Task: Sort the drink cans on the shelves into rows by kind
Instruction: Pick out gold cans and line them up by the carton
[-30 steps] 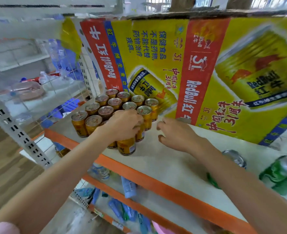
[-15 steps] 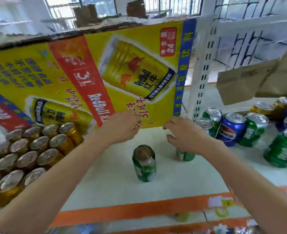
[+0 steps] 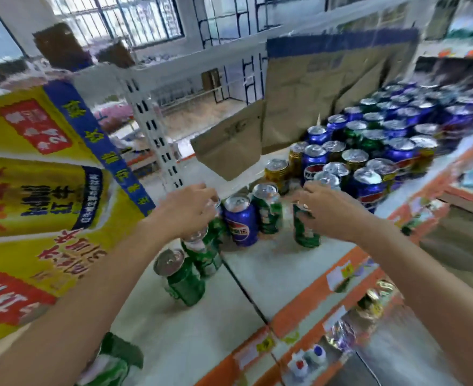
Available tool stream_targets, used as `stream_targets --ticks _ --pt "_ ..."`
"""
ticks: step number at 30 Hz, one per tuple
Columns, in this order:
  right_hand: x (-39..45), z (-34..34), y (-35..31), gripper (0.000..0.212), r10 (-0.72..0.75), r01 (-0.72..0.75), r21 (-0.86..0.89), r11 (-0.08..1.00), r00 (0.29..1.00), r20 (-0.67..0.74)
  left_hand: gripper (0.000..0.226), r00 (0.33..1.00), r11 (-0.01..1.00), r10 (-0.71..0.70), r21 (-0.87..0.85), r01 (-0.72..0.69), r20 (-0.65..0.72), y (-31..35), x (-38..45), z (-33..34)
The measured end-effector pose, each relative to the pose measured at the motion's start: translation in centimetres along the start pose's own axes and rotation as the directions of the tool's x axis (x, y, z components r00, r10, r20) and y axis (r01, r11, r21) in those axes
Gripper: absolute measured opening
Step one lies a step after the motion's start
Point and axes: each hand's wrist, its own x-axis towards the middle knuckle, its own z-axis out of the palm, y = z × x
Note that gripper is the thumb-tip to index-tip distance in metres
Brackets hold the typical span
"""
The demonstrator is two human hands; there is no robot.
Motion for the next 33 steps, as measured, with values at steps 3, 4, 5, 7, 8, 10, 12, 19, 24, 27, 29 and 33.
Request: stream_targets --ticks 3,4,5,7,8,10,12,19,24,27,29,33 --pt "-0.2 -0.9 4.1 0.037 0.094 -0.094 0.027 0.995 0.996 -0.002 0.027 1.000 0.997 0.002 -0.081 -0.001 0.013 1.5 4.2 0.4" --pt "-0.2 -1.2 5.4 0.039 0.125 -0.125 0.028 0.992 0.992 0.013 0.028 1.000 0.997 0.013 -0.073 -0.013 0.001 1.9 5.7 0.6" --pt "0.0 -1.3 6.8 0.040 0.150 -0.151 0.026 0.988 0.988 0.023 0.029 1.000 0.998 0.025 -0.058 -0.026 -0.015 2.4 7.1 0.7" --pt "0.5 -1.2 9.5 0.040 0.186 -0.187 0.041 0.982 0.982 0.009 0.030 1.000 0.999 0.024 -0.036 -0.025 -0.017 3.2 9.7 1.1" --pt "0.9 -1.2 11.0 0.038 0.200 -0.200 0.051 0.979 0.980 -0.006 0.031 1.000 0.999 0.021 -0.033 -0.022 -0.009 3.6 11.2 1.4" --pt "1.4 -1.1 12.9 0.038 0.238 -0.237 0.079 0.968 0.971 -0.004 0.037 1.000 0.998 0.008 -0.062 -0.007 0.029 4.1 13.2 2.3" --pt "2.1 -1.2 14.6 0.043 0.286 -0.288 0.101 0.952 0.958 0.031 0.044 0.998 0.995 -0.005 -0.095 0.011 0.067 4.9 15.7 3.3" --pt "6.8 -0.5 16.4 0.050 0.270 -0.295 0.167 0.941 0.950 0.155 0.070 0.968 0.982 -0.085 -0.144 0.121 0.235 6.6 21.0 7.1" --pt "9.8 0.2 16.4 0.058 0.212 -0.250 0.046 0.967 0.894 0.395 0.086 0.979 0.956 -0.142 -0.236 0.174 0.147 6.9 22.4 7.8" --pt "10.6 0.7 15.8 0.048 0.196 -0.206 -0.023 0.978 0.883 0.426 0.086 0.977 0.954 -0.146 -0.238 0.181 0.158 6.8 22.9 8.2" --pt "10.5 0.4 15.6 0.041 0.193 -0.192 -0.042 0.981 0.897 0.398 0.078 0.976 0.943 -0.166 -0.267 0.200 0.142 6.8 22.9 8.1" --pt "10.0 -1.9 15.6 0.050 0.186 -0.181 -0.047 0.982 0.943 0.275 0.069 0.970 0.887 -0.237 -0.395 0.241 0.058 6.5 22.0 6.1"
